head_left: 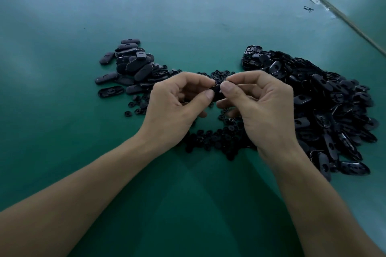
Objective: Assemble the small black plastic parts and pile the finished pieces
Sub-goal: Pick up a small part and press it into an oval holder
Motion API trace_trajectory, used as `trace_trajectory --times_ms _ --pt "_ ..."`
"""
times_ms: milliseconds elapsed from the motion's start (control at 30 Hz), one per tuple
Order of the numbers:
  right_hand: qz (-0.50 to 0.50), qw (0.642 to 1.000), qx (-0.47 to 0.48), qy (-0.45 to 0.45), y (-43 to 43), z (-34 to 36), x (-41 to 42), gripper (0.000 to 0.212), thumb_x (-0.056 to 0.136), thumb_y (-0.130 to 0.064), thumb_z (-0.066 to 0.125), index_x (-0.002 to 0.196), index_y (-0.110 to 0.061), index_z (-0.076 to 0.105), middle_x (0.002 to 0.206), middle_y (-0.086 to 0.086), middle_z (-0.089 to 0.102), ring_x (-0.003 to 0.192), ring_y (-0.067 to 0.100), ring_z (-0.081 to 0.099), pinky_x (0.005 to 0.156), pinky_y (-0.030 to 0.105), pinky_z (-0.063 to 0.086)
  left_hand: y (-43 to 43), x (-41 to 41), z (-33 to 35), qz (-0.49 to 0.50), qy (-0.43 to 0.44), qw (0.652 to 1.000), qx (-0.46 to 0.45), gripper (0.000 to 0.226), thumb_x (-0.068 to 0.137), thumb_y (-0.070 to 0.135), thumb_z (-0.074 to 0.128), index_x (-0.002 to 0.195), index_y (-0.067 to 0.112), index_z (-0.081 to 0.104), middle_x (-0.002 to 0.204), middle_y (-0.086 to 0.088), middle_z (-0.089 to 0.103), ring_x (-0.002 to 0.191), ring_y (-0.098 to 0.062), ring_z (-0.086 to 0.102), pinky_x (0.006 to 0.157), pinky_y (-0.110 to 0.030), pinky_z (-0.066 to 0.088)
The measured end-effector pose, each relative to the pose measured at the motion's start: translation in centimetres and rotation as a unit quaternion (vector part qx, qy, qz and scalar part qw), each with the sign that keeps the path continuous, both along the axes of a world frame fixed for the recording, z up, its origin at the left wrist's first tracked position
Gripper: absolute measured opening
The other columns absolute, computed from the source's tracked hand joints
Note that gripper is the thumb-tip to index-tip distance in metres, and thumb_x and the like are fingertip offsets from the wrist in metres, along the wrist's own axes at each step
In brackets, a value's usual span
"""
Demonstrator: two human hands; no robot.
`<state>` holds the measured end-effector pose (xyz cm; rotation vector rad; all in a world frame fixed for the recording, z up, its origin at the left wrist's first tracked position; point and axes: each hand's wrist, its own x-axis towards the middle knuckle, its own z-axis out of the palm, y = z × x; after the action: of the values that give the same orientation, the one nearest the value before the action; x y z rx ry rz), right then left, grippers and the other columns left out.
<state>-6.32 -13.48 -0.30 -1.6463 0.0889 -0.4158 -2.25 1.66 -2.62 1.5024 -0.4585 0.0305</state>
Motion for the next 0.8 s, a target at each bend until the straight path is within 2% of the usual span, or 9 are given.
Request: trace_trajectory --times_ms 100,167,267,300,367,400,467,633,800 --pt "0.004 1.0 -0.002 -0.008 0.0 0.0 0.1 0.007 0.091 -0.012 0.073 0.087 -0.018 0.07 0.076 0.0 0.075 0.066 0.016 0.074 0.052 0.02 0.05 -0.1 0.0 0.0 -0.001 0.009 1.0 -0.021 0.015 0.089 0.002 0.071 0.099 0.014 0.071 0.084 0.0 0.075 0.074 -0.014 0.071 0.066 -0.027 0.06" --pt "-0.019 0.999 -0.04 -0.007 -0.1 -0.2 0.1 0.007 0.094 -0.017 0.069 0.091 -0.023 0.072 0.076 -0.001 0.076 0.068 0.012 0.074 0.057 0.024 0.053 -0.1 0.1 0.0 0.008 0.015 0.999 -0.035 0.017 0.09 0.0 0.07 0.098 0.015 0.071 0.083 -0.001 0.075 0.075 -0.015 0.072 0.066 -0.026 0.059" --pt "-0.068 0.972 -0.227 -0.003 -0.4 -0.7 0.1 0.012 0.095 -0.023 0.067 0.105 -0.025 0.074 0.078 -0.013 0.071 0.075 -0.001 0.067 0.073 0.017 0.052 -0.1 0.3 -0.1 0.021 0.039 0.997 -0.069 0.016 0.092 -0.002 0.067 0.097 0.012 0.071 0.078 -0.001 0.074 0.073 -0.012 0.072 0.065 -0.023 0.058" --pt "-0.063 0.954 -0.294 0.005 -0.3 -0.9 0.0 0.016 0.095 -0.022 0.067 0.109 -0.023 0.074 0.083 -0.015 0.07 0.079 0.0 0.065 0.078 0.019 0.052 -0.1 0.4 -0.1 0.023 0.053 0.995 -0.083 0.016 0.092 -0.003 0.066 0.097 0.011 0.07 0.076 -0.001 0.073 0.071 -0.012 0.071 0.065 -0.022 0.058" --pt "-0.036 0.921 -0.386 0.035 0.0 -1.1 0.0 0.023 0.094 -0.024 0.068 0.117 -0.023 0.073 0.097 -0.006 0.067 0.095 0.014 0.062 0.089 0.032 0.051 -0.1 0.6 -0.1 0.023 0.083 0.99 -0.108 0.015 0.093 -0.004 0.064 0.096 0.009 0.069 0.074 0.0 0.072 0.07 -0.011 0.07 0.065 -0.022 0.057" --pt "-0.025 0.907 -0.417 0.049 0.2 -1.2 0.0 0.027 0.094 -0.026 0.068 0.121 -0.024 0.071 0.104 -0.004 0.065 0.102 0.019 0.059 0.093 0.034 0.049 -0.1 0.6 0.0 0.023 0.093 0.989 -0.117 0.015 0.094 -0.005 0.062 0.096 0.009 0.068 0.073 0.0 0.071 0.069 -0.011 0.069 0.065 -0.022 0.057" --pt "-0.015 0.882 -0.465 0.072 0.3 -1.1 0.0 0.031 0.094 -0.033 0.066 0.125 -0.029 0.068 0.109 -0.003 0.06 0.11 0.02 0.052 0.093 0.03 0.041 -0.1 0.6 0.0 0.026 0.103 0.986 -0.127 0.014 0.095 -0.005 0.061 0.096 0.007 0.068 0.073 0.0 0.071 0.068 -0.011 0.068 0.065 -0.022 0.057" --pt "-0.015 0.863 -0.492 0.11 0.4 -1.1 0.2 0.021 0.095 -0.038 0.065 0.113 -0.029 0.073 0.096 -0.009 0.046 0.107 0.018 0.047 0.082 0.025 0.033 -0.1 0.6 0.2 0.033 0.114 0.984 -0.136 0.012 0.094 -0.005 0.062 0.095 0.006 0.067 0.072 -0.001 0.069 0.067 -0.012 0.067 0.064 -0.023 0.057" --pt "-0.017 0.86 -0.499 0.107 0.7 -1.2 0.6 0.015 0.099 -0.03 0.061 0.103 -0.022 0.073 0.097 -0.003 0.055 0.103 0.02 0.049 0.086 0.03 0.038 -0.1 0.6 0.2 0.053 0.109 0.984 -0.132 0.013 0.094 -0.005 0.063 0.094 0.007 0.068 0.072 0.0 0.07 0.068 -0.012 0.068 0.064 -0.024 0.057"
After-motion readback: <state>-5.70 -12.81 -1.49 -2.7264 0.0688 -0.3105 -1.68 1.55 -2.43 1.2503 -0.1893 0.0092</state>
